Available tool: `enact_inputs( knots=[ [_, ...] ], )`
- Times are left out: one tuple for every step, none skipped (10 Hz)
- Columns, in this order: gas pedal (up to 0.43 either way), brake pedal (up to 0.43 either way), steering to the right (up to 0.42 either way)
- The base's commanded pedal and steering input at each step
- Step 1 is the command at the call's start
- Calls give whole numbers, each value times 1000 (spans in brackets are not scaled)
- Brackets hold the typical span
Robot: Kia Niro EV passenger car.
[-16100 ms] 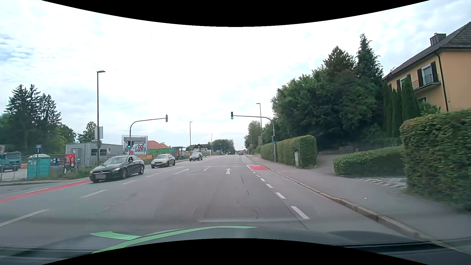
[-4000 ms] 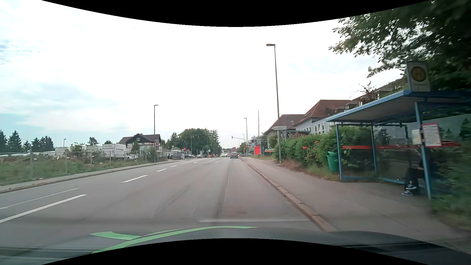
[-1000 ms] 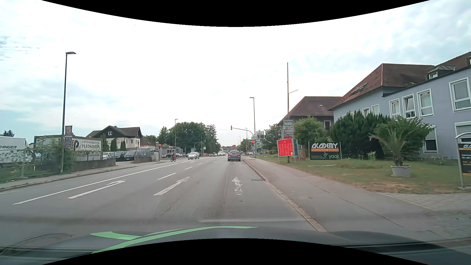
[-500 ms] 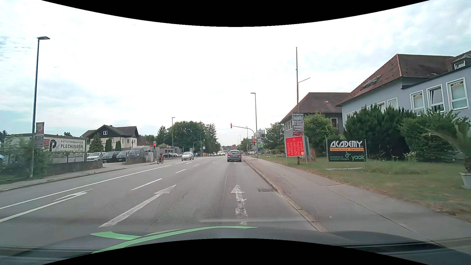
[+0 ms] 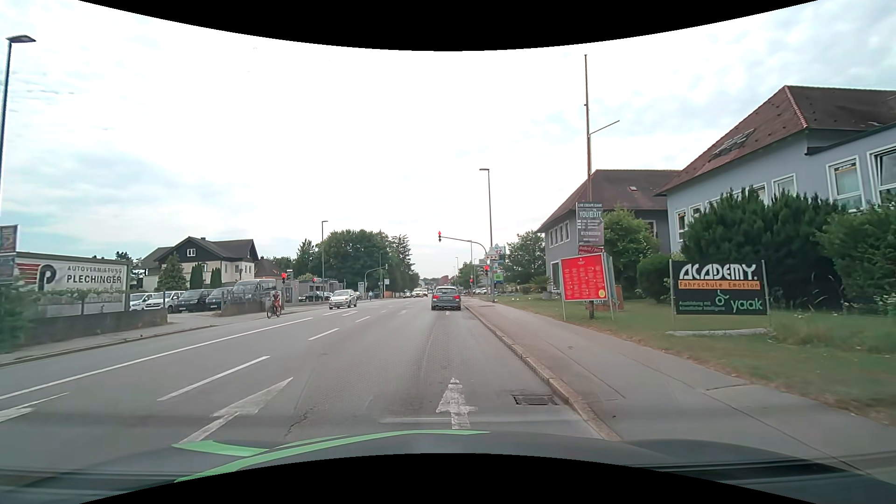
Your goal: Follow the waypoints while adhering to traffic rules and regulations
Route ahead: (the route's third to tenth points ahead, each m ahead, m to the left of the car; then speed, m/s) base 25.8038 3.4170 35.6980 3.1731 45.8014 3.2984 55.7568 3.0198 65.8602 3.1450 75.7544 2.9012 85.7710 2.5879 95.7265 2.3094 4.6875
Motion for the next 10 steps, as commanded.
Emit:
enact_inputs(
  knots=[
    [0,0,0],
    [0,0,0],
    [0,0,0],
    [0,0,0],
    [0,0,0],
    [0,0,0],
    [0,0,0],
    [0,0,0],
    [0,0,0],
    [0,0,0]
  ],
)
